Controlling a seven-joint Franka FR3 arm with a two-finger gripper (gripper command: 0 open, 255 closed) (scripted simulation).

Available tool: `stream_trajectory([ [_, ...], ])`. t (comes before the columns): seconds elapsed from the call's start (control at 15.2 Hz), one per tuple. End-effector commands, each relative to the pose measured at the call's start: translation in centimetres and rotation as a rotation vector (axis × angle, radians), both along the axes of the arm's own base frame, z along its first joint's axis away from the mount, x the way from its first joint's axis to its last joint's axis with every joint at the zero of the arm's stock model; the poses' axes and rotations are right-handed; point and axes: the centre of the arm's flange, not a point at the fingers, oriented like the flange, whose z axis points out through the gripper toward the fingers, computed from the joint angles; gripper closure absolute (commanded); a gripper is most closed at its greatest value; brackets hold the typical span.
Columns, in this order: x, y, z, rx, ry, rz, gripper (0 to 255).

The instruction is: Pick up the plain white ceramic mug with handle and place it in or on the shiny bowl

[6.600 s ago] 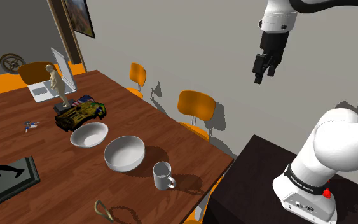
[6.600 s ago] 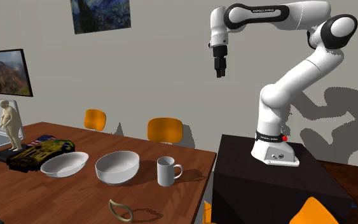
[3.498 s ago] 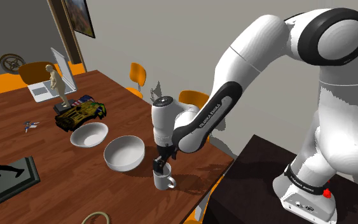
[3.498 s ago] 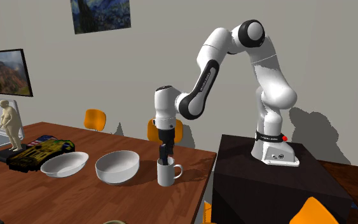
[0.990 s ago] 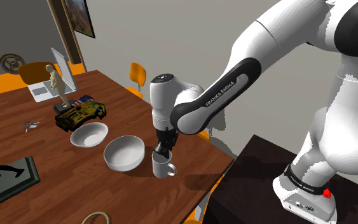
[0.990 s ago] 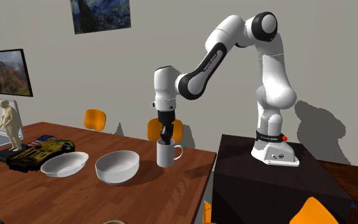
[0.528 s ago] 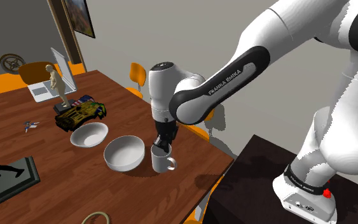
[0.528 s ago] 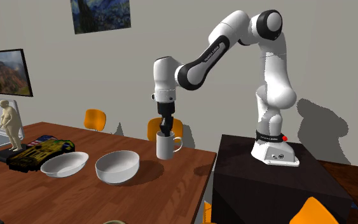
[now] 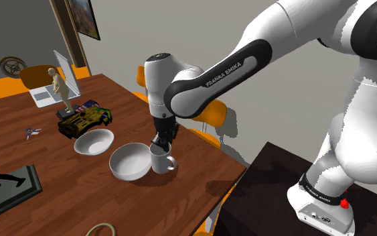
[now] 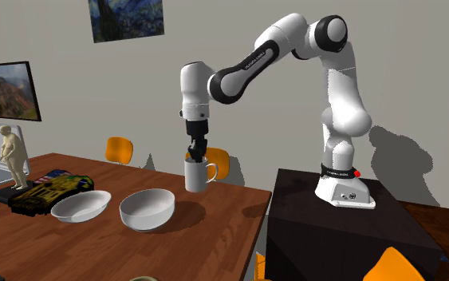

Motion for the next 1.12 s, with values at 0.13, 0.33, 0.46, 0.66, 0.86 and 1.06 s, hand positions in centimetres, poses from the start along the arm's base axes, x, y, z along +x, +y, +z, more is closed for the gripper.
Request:
stream_trajectory([
  [0.13, 5.1, 0.9, 0.8, 0.000, 0.000, 0.000, 255],
  [0.33, 9.0, 1.7, 1.3, 0.000, 0.000, 0.000, 255],
  [0.46, 11.5, 2.2, 1.6, 0.000, 0.000, 0.000, 255],
  [0.66, 15.4, 3.0, 2.1, 0.000, 0.000, 0.000, 255],
  [0.86, 16.6, 3.2, 1.2, 0.000, 0.000, 0.000, 255],
  [1.06, 16.6, 3.2, -0.4, 0.000, 0.000, 0.000, 255],
])
